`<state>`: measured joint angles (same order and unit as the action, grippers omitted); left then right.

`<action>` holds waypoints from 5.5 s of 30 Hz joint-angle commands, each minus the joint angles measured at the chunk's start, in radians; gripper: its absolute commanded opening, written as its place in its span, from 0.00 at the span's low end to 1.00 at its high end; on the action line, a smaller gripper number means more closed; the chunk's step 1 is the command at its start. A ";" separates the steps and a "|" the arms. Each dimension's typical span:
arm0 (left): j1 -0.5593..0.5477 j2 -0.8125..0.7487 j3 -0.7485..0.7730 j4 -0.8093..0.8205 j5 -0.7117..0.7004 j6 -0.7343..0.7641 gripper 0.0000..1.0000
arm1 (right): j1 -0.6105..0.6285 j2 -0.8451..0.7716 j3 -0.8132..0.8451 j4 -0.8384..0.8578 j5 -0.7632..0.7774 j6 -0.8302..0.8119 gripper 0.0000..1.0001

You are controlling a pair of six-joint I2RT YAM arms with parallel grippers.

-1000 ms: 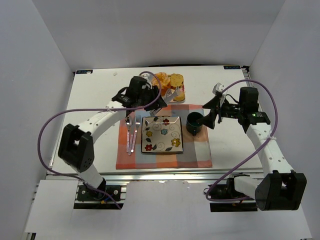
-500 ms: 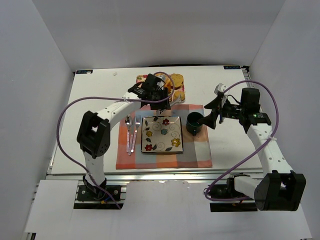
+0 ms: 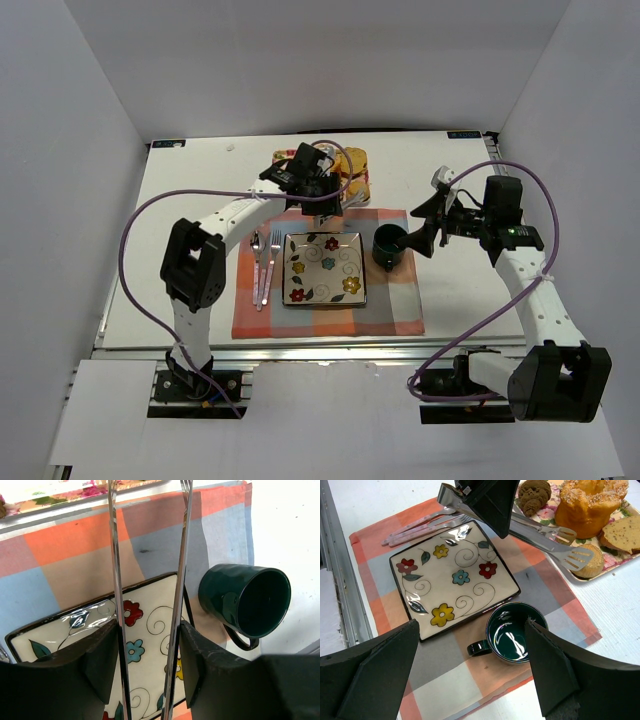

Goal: Place the bread

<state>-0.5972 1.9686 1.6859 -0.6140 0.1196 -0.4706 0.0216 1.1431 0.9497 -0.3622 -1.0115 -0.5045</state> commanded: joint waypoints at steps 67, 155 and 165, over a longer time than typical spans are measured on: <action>-0.006 -0.737 -0.721 0.043 0.137 -0.083 0.26 | -0.011 -0.013 -0.026 0.020 -0.096 -0.019 0.89; 0.240 -0.149 -0.072 -0.087 -0.072 -0.039 0.65 | -0.011 -0.014 -0.092 0.111 -0.127 0.018 0.89; 0.240 -0.175 -0.130 -0.056 -0.072 -0.029 0.64 | -0.011 0.001 -0.078 0.115 -0.130 0.024 0.89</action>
<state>-0.3618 1.8252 1.5784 -0.6949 0.0376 -0.5018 0.0143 1.1511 0.8673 -0.2802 -1.1122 -0.4877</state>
